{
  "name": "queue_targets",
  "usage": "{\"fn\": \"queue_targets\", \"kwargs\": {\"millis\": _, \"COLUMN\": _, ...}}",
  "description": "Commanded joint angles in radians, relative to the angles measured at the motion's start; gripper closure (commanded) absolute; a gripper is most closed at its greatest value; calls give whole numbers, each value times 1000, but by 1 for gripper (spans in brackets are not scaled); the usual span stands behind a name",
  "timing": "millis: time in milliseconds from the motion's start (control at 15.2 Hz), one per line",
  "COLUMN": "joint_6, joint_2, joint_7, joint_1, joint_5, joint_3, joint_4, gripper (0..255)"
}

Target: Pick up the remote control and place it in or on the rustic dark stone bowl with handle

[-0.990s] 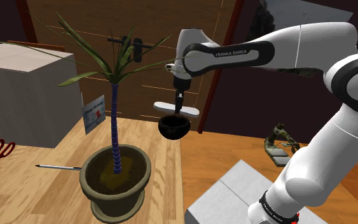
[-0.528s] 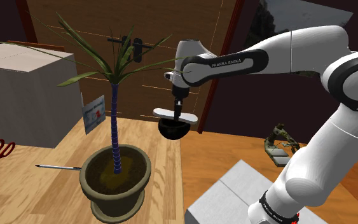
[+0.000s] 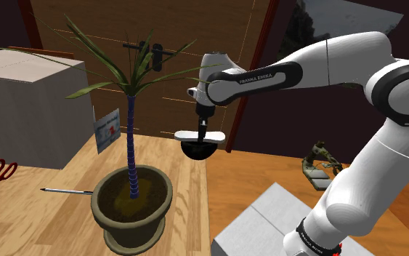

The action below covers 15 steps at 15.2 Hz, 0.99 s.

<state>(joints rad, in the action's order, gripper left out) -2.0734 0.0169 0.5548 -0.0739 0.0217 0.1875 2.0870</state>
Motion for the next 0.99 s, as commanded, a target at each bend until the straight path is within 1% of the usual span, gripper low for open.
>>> {"fn": "queue_targets", "kwargs": {"millis": 0, "joint_6": 0, "joint_2": -1, "joint_7": 0, "joint_1": 0, "joint_5": 0, "joint_3": 0, "joint_4": 1, "gripper": 255}}
{"fn": "queue_targets", "kwargs": {"millis": 132, "joint_6": 0, "joint_2": -1, "joint_7": 0, "joint_1": 0, "joint_5": 0, "joint_3": 0, "joint_4": 1, "gripper": 255}}
{"fn": "queue_targets", "kwargs": {"millis": 198, "joint_6": 0, "joint_2": -1, "joint_7": 0, "joint_1": 0, "joint_5": 0, "joint_3": 0, "joint_4": 1, "gripper": 0}}
{"fn": "queue_targets", "kwargs": {"millis": 528, "joint_6": 0, "joint_2": -1, "joint_7": 0, "joint_1": 0, "joint_5": 0, "joint_3": 0, "joint_4": 1, "gripper": 0}}
{"fn": "queue_targets", "kwargs": {"millis": 792, "joint_6": 124, "joint_2": 34, "joint_7": 6, "joint_1": 0, "joint_5": -8, "joint_3": -1, "joint_4": -88, "gripper": 0}}
{"fn": "queue_targets", "kwargs": {"millis": 924, "joint_6": 124, "joint_2": 34, "joint_7": 6, "joint_1": 0, "joint_5": -8, "joint_3": -1, "joint_4": -88, "gripper": 0}}
